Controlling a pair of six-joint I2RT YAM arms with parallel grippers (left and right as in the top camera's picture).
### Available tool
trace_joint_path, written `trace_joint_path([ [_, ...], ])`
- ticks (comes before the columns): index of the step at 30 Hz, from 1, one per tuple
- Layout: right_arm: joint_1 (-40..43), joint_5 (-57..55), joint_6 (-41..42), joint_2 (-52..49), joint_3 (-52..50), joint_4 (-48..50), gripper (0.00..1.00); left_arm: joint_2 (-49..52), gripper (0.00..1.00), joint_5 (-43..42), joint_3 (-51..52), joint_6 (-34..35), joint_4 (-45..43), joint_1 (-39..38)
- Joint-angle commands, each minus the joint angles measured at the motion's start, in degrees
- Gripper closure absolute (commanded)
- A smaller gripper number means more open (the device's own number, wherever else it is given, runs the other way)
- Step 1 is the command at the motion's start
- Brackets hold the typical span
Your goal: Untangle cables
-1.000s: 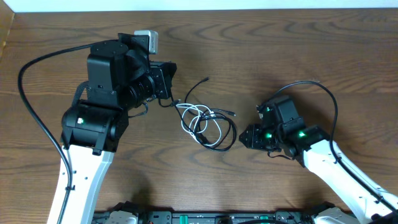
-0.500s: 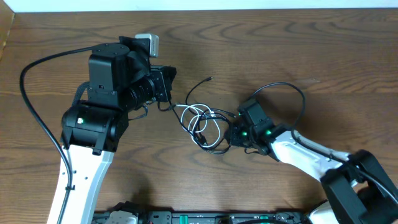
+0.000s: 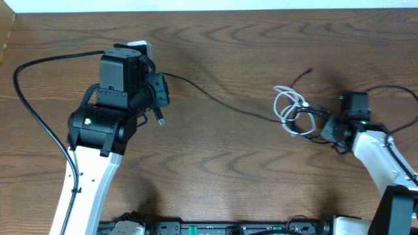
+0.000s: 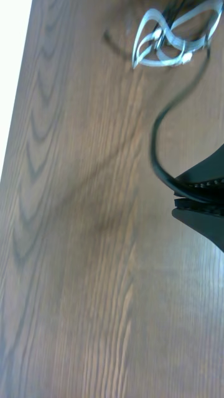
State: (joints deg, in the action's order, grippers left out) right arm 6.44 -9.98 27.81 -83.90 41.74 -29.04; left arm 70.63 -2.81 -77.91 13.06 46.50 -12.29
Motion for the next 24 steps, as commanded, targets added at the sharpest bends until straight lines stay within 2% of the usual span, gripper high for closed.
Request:
trace_joint_path([
  [1,5.57,-1.88,-1.73,0.55,-0.55,-0.50,0.99,-0.02,0.92,8.39,-0.20,-0.37,-0.96,4.31],
  [5,9.49,-1.79,-1.49,0.55,-0.55,-0.57,0.99,0.00,0.92,8.46,-0.20,3.98,-4.13,14.88],
  [8,9.81,-1.42,-1.25,0.55,-0.55,-0.83,0.99,0.00,0.92,8.13,-0.20,11.96,-6.16,27.78],
  [10,9.81,0.68,-1.09,0.55,-0.55,-0.81,0.99,0.17,0.92,5.44,-0.20,13.22,-6.91,32.44],
  [13,9.68,9.31,-1.14,0.55,-0.55,-0.42,0.99,0.72,0.93,4.00,-0.20,16.85,-6.97,35.39],
  [18,8.68,27.61,-6.80,0.55,-0.55,1.14,0.99,3.13,0.91,-11.17,-0.20,15.80,-7.37,34.23],
  [20,7.87,31.06,-8.85,0.55,-0.55,0.96,0.99,4.42,0.38,-17.90,-0.20,11.43,-6.51,32.28],
  [21,7.15,33.31,-10.69,0.55,-0.55,0.55,0.96,5.05,0.23,-19.67,-0.20,10.25,-4.96,30.99],
  [23,5.29,38.71,-15.34,0.55,-0.55,-0.52,0.83,6.40,0.19,-21.00,-0.20,7.37,-1.44,27.85],
  [24,3.34,42.88,-18.93,0.55,-0.55,-1.53,0.67,7.65,0.18,-21.00,-0.17,4.90,1.97,23.54],
])
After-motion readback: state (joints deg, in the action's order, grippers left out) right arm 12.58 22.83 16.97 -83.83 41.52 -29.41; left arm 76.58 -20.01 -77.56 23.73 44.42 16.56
